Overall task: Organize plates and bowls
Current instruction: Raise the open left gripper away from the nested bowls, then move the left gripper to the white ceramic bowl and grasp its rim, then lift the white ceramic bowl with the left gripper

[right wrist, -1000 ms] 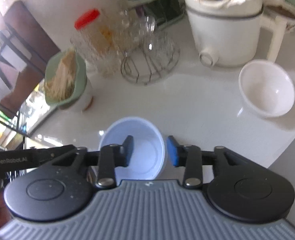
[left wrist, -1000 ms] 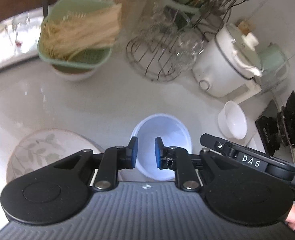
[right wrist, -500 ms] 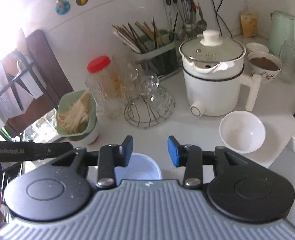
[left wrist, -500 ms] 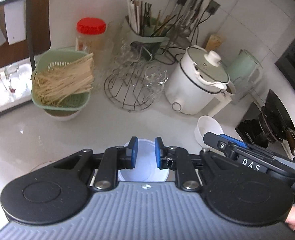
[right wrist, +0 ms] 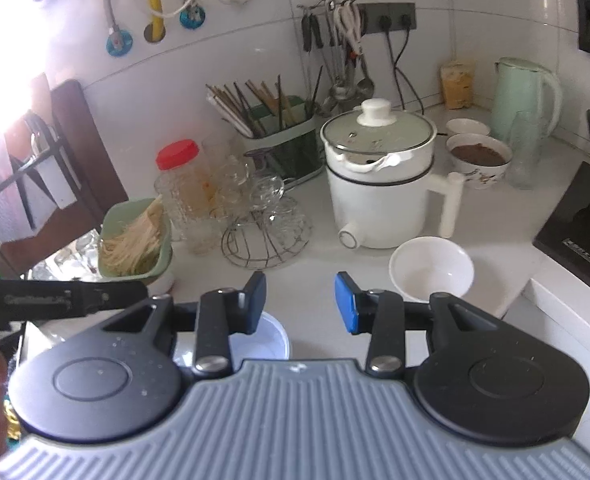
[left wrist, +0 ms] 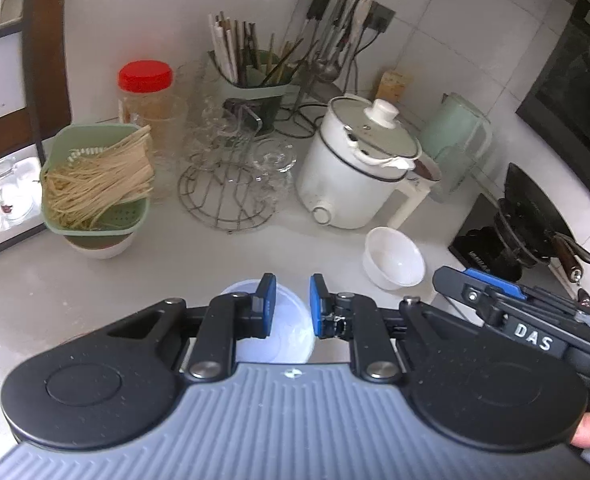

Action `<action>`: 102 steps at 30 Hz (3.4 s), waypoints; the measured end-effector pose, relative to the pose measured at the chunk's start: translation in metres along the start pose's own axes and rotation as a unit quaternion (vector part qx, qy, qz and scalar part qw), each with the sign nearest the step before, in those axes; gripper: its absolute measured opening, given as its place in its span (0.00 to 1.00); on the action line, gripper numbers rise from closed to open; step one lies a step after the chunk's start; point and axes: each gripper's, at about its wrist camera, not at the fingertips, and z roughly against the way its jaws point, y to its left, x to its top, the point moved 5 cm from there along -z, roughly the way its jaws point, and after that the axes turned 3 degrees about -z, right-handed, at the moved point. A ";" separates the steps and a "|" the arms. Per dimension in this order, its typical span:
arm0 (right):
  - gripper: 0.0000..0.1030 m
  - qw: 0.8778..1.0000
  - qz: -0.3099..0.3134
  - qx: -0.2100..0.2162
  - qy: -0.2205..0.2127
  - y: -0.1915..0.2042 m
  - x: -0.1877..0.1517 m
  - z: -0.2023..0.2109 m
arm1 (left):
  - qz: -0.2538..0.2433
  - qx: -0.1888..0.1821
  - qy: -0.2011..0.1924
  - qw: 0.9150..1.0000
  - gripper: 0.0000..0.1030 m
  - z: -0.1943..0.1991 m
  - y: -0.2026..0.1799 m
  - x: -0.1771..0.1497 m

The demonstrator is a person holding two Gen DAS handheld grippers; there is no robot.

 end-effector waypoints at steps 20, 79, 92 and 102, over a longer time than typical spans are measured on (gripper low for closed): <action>0.40 0.998 0.001 -0.066 0.003 -0.062 0.008 0.021 | -0.038 -0.044 -0.001 0.998 0.19 -0.030 -0.075 0.006; 0.37 0.963 -0.178 -0.070 0.189 -0.226 0.001 -0.203 | -0.037 -0.049 0.234 0.970 0.47 -0.346 -0.116 0.038; 0.11 0.962 -0.177 -0.070 0.198 -0.225 -0.010 -0.216 | -0.021 -0.053 0.250 0.966 0.19 -0.371 -0.120 0.041; 0.11 0.958 -0.191 -0.069 0.201 -0.228 -0.009 -0.211 | -0.020 -0.076 0.265 0.961 0.19 -0.366 -0.119 0.049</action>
